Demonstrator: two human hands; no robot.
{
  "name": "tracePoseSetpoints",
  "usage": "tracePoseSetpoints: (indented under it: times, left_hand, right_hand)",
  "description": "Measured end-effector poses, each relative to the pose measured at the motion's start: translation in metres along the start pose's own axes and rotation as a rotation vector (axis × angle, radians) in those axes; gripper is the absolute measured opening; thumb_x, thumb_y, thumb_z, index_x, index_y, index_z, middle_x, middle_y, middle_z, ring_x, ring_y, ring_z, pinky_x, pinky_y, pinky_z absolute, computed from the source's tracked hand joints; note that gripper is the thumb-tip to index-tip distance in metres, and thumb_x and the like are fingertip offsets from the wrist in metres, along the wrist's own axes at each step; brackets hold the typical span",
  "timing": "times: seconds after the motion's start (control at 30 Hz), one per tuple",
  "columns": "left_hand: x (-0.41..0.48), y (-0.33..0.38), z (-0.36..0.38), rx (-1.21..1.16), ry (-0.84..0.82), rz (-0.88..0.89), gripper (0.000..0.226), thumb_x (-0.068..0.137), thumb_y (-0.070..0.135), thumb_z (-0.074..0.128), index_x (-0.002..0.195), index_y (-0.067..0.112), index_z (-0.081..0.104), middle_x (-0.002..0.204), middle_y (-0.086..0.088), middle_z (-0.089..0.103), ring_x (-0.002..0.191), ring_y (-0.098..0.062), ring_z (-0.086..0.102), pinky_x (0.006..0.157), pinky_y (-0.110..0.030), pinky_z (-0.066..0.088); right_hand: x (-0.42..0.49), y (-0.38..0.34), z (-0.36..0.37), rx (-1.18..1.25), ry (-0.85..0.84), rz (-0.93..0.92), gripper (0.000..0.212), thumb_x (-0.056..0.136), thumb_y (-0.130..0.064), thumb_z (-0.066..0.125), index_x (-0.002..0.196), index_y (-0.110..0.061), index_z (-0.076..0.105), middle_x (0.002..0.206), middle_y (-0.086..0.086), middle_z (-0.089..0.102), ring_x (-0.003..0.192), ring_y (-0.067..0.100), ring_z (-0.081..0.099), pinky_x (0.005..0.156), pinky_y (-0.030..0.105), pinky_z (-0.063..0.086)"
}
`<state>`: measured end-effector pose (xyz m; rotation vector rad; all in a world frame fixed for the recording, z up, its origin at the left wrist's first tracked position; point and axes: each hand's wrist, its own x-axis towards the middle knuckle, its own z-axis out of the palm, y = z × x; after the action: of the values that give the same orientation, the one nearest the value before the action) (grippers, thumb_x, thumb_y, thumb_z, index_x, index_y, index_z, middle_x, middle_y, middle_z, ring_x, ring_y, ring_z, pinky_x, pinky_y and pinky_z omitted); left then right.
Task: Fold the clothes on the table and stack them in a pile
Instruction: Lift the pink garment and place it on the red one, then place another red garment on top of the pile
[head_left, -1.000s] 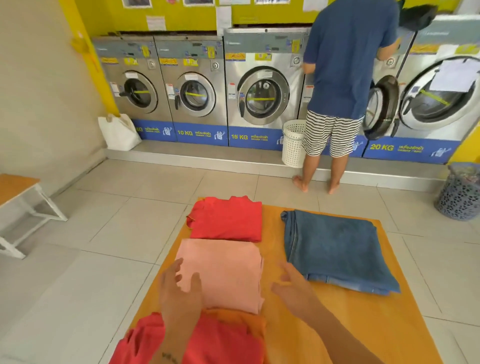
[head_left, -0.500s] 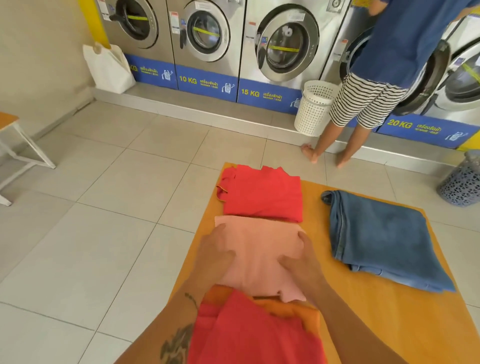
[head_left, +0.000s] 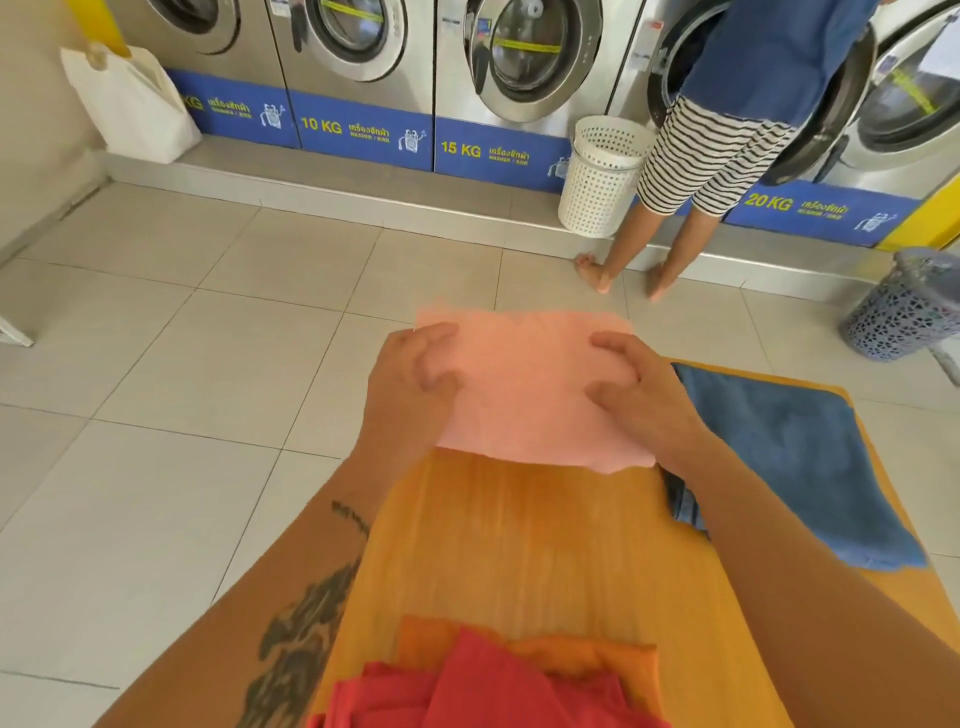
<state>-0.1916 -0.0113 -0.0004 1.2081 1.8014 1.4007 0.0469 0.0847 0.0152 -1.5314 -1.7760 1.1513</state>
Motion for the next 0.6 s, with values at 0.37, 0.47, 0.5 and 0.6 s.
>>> tracePoseSetpoints:
  times: [0.37, 0.47, 0.5, 0.6]
  left_hand:
    - [0.035, -0.081, 0.01, 0.484, -0.27, -0.111, 0.046, 0.099, 0.028, 0.047, 0.145, 0.022, 0.043, 0.145, -0.007, 0.038, 0.127, -0.027, 0.043, 0.107, -0.039, 0.041]
    - [0.02, -0.075, -0.004, 0.484, -0.226, -0.078, 0.041, 0.097, 0.022, 0.048, 0.138, 0.02, 0.051, 0.14, -0.005, 0.043, 0.124, -0.024, 0.047, 0.099, -0.028, 0.041]
    - [0.01, -0.072, -0.01, 0.461, -0.204, -0.071, 0.039, 0.096, 0.019, 0.049, 0.135, 0.021, 0.055, 0.137, -0.003, 0.045, 0.121, -0.022, 0.05, 0.097, -0.027, 0.043]
    - [-0.045, -0.068, -0.031, 0.344, -0.215, -0.092, 0.035, 0.093, 0.017, 0.052, 0.123, 0.034, 0.06, 0.128, 0.011, 0.052, 0.107, -0.003, 0.056, 0.082, -0.017, 0.047]
  right_hand:
    - [0.061, 0.068, 0.044, -0.496, -0.043, 0.016, 0.056, 0.098, -0.023, 0.045, 0.152, -0.022, 0.033, 0.154, 0.014, 0.036, 0.129, 0.035, 0.044, 0.094, 0.033, 0.038]
    - [0.046, 0.061, 0.039, -0.413, -0.032, 0.053, 0.058, 0.097, -0.022, 0.046, 0.153, -0.023, 0.031, 0.156, 0.011, 0.032, 0.131, 0.032, 0.042, 0.091, 0.03, 0.036]
    - [0.036, 0.059, 0.036, -0.386, -0.025, 0.063, 0.059, 0.096, -0.022, 0.047, 0.153, -0.023, 0.03, 0.155, 0.011, 0.033, 0.127, 0.031, 0.045, 0.089, 0.03, 0.039]
    - [-0.011, 0.064, 0.028, -0.307, -0.028, 0.071, 0.06, 0.094, -0.024, 0.052, 0.151, -0.025, 0.031, 0.152, 0.009, 0.034, 0.115, 0.024, 0.049, 0.076, 0.029, 0.047]
